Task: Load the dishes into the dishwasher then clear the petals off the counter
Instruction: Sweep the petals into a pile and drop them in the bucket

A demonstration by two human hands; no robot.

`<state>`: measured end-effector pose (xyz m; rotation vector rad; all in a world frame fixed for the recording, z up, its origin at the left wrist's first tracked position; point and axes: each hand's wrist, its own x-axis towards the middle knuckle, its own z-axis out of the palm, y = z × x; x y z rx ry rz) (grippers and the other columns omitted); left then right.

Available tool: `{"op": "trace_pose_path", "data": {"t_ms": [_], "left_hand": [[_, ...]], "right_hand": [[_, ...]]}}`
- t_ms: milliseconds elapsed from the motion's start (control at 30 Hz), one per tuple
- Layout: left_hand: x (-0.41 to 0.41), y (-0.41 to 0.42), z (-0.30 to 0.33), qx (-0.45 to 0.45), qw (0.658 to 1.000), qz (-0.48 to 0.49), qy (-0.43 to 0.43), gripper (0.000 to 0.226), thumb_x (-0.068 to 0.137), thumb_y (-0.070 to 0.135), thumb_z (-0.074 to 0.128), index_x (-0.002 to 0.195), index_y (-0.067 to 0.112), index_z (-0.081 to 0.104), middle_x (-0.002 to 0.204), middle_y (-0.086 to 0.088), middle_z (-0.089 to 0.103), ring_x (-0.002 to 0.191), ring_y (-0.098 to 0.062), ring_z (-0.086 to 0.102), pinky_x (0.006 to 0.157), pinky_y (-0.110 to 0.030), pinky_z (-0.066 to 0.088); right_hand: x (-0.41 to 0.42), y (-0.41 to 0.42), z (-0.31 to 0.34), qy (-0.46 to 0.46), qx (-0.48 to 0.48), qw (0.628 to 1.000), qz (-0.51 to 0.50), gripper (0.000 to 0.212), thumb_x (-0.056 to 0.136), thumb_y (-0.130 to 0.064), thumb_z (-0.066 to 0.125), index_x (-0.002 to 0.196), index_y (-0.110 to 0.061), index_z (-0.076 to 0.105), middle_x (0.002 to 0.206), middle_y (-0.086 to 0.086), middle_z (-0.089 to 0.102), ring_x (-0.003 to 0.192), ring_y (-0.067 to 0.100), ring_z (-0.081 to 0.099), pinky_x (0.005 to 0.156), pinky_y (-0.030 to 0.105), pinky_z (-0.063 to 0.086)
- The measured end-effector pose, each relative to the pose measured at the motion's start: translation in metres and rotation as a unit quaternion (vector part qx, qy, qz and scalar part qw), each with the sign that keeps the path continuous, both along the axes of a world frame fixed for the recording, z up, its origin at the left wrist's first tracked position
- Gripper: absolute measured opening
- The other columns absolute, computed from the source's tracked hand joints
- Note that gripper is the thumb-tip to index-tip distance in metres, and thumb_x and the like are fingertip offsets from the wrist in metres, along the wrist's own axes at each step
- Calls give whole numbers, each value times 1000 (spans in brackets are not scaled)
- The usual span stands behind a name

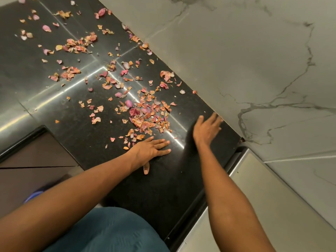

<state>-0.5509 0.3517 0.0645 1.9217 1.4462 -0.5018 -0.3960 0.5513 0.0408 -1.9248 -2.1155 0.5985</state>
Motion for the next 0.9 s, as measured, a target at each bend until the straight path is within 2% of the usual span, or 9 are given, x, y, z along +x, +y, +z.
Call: {"op": "trace_pose_path", "data": {"t_ms": [100,200,367,433,533,600,700,767,900], "left_hand": [[-2,2,-3,-3,1000,1,-10,133,69,48,87,160,31,-9,167,-2,-22,153,-21,-20,125,-53,-4],[-2,3,-6,-5,1000,2,-15,134,68,50,87,160,31,-7,167,-2,-22,153,-21,-20,125,-53,-5],[-1,4,-5,-2,1000,4,-17,131,69,49,87,161,31,-5,167,-3,-19,154,-22,-18,125,-53,-4],[0,3,-3,8,1000,2,-15,130,69,49,87,161,30,-3,168,-3,-17,154,-22,-16,125,-53,-1],[-2,0,-2,18,1000,2,-13,129,69,51,86,162,30,-2,169,-4,-13,155,-23,-13,126,-53,1],[-2,-1,-1,25,1000,1,-14,130,68,55,85,162,30,-1,169,-3,-13,155,-24,-12,126,-51,1],[-3,-3,-2,38,999,8,-6,130,68,58,84,161,34,-5,168,-2,-18,154,-24,-16,126,-49,-3],[-5,-7,-2,51,998,44,-2,134,67,57,85,160,34,-10,166,-3,-22,153,-23,-19,125,-48,-6],[-7,-7,-4,49,996,79,-13,146,61,54,89,159,28,-15,166,-2,-22,153,-20,-19,121,-41,-12]], "right_hand": [[10,19,-7,-83,-77,993,-18,83,106,-60,26,163,-5,0,170,23,-5,158,35,-7,128,52,-2],[-9,13,-8,-85,-100,991,11,89,104,-64,23,162,-3,-5,169,22,-14,157,33,-16,126,53,-10],[-55,-18,-5,-94,-68,962,248,82,104,-65,13,163,-11,-5,169,10,-16,156,25,-17,125,48,-14],[-72,-38,-8,-57,-68,944,317,76,106,-62,11,164,-15,-2,170,5,-14,157,20,-16,125,47,-15],[-86,-63,-12,47,-89,930,355,68,109,-55,19,165,-18,5,173,2,-1,156,7,-11,129,45,-6],[-87,-66,-9,101,-95,927,349,64,111,-51,25,165,-22,10,173,0,6,154,1,-7,130,38,1],[-81,-51,1,132,-24,949,284,57,111,-43,29,163,-17,23,171,5,17,158,11,4,129,37,4],[-74,-23,4,101,11,972,211,57,110,-38,33,160,-12,28,169,9,22,159,19,9,130,43,6],[-57,32,4,-3,-24,993,111,68,107,-40,43,162,-6,21,170,15,16,158,29,11,128,55,10]]}}
